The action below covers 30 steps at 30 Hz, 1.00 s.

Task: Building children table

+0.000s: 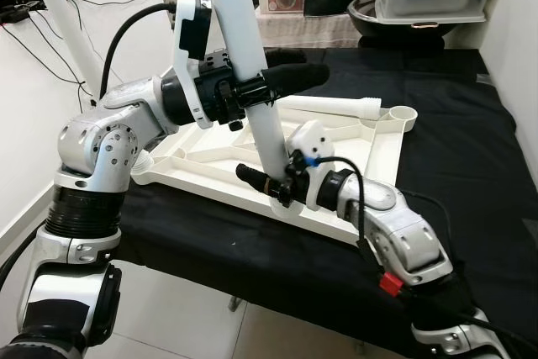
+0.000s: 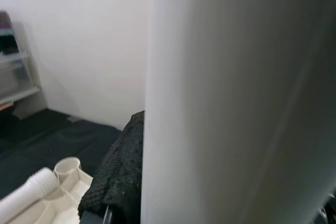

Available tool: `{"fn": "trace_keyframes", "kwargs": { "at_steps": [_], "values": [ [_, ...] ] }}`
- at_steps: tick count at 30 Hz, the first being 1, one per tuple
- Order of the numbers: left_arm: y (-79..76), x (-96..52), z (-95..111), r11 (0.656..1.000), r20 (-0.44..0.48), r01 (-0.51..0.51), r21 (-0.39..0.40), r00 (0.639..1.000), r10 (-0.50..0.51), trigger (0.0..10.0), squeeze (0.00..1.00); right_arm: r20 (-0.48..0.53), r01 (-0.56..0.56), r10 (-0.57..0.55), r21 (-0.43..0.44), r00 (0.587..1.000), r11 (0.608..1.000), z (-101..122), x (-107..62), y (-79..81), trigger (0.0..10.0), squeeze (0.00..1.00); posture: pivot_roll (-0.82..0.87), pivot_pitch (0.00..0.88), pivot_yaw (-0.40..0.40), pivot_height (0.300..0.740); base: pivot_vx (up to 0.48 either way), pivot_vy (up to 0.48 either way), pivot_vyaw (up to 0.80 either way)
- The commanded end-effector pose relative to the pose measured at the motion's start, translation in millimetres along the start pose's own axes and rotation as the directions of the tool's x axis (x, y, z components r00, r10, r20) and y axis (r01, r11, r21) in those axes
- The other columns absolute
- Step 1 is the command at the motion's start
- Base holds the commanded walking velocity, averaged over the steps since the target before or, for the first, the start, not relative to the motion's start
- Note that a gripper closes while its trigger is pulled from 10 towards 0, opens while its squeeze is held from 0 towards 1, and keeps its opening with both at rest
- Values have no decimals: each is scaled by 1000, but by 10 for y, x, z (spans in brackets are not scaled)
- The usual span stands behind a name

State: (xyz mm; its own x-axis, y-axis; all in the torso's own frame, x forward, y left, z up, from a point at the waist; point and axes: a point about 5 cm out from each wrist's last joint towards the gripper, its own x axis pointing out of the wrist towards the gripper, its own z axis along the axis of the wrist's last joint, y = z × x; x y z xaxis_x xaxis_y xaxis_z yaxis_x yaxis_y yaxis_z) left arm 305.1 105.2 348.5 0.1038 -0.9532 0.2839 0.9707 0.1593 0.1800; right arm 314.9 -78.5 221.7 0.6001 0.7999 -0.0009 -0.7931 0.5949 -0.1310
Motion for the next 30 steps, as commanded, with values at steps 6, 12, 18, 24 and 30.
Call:
{"fn": "trace_keyframes", "kwargs": {
  "at_steps": [6,12,18,24,30],
  "values": [
    [-78,49,-18,998,9,59,-25,998,-58,0,0,6,-3,3,-76,1000,997,156,108,43,10000,125,-45,45,82,740,0,0,0],
    [-103,77,-32,997,11,70,-30,997,-70,0,0,-48,8,-13,-96,999,995,123,203,92,10000,0,-46,46,80,740,0,0,0],
    [-108,99,-27,996,18,78,-34,997,-78,0,0,-23,10,-11,-32,1000,999,161,258,129,0,0,-48,48,80,740,0,0,0],
    [-104,103,-24,996,23,81,-36,997,-80,0,0,-10,-16,17,29,1000,999,185,266,173,0,0,-50,49,77,740,0,0,0],
    [-101,106,-32,996,25,82,-39,996,-81,0,0,-18,-17,17,44,1000,999,178,271,187,0,0,-52,48,76,740,0,0,0]
  ]
}}
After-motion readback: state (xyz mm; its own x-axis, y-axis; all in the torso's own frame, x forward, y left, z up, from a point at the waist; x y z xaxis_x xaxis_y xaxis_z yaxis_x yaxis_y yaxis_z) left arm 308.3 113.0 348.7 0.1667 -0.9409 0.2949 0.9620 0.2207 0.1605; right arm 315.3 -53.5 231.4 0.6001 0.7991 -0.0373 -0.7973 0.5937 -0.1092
